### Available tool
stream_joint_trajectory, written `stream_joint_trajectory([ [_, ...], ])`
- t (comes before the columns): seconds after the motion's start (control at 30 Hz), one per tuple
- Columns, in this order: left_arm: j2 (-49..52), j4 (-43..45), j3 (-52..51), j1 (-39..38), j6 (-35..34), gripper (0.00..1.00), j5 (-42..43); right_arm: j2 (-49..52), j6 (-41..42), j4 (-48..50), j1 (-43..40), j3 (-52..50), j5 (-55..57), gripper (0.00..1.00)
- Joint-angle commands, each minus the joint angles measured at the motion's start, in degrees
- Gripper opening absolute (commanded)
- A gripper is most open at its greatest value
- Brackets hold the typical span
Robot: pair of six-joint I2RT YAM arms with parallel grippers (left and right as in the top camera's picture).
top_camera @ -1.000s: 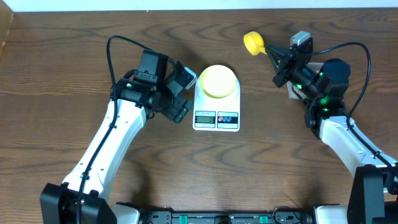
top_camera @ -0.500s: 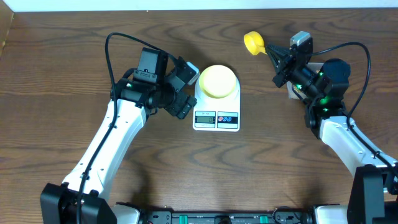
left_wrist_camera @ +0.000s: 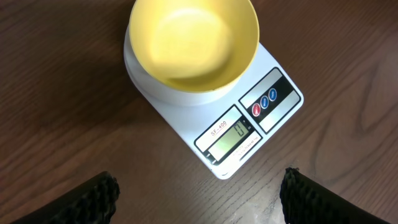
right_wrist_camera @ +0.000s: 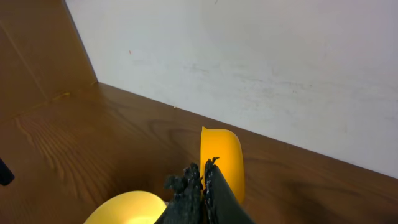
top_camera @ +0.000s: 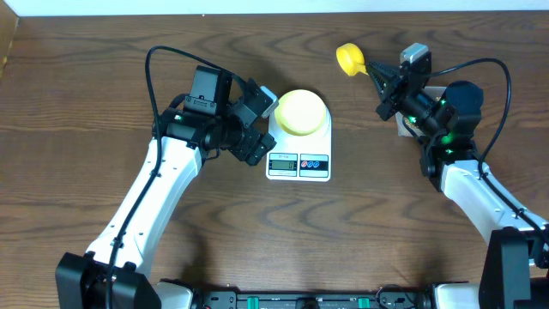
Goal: Scoop item into bowl and weigh 50g on scale
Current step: 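Move the yellow scoop with the right gripper over the soybean tub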
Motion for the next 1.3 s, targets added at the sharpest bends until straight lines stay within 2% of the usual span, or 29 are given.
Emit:
stream_joint_trajectory([
  [0.0,-0.2,0.0,-0.7,0.2,0.4,0.85,0.9,0.1,-0.5,0.0,-0.4,1.1,0.3,0.01],
  [0.1,-0.2,0.0,-0.7,0.2,0.4,0.85,0.9,0.1,0.1,0.2,-0.7,1.1,0.3,0.01],
  [0.4,-0.2,0.0,-0.7,0.2,0.4,0.85,0.9,0.1,13.8,7.6,-3.9,1.2,0.3,0.01],
  [0.6,-0.2,0.0,-0.7,0.2,0.4,0.86,0.9,0.1,18.9,6.4,-4.5,3.4,-1.9,0.02],
  [0.67,-0.2,0.0,-0.7,0.2,0.4,0.86,0.9,0.1,19.3,2.7,-4.3,5.5,-1.9,0.01],
  [0.7,-0.2,0.0,-0.7,0.2,0.4,0.86,0.9,0.1,19.2,-2.9,-4.2,8.3,-1.9,0.01],
  [0.83,-0.2,0.0,-0.7,0.2,0.4,0.86,0.9,0.1,15.7,-14.1,-3.9,14.0,-1.8,0.01],
  [1.27,-0.2,0.0,-0.7,0.2,0.4,0.86,0.9,0.1,8.3,-37.8,-3.7,26.5,6.9,0.01],
])
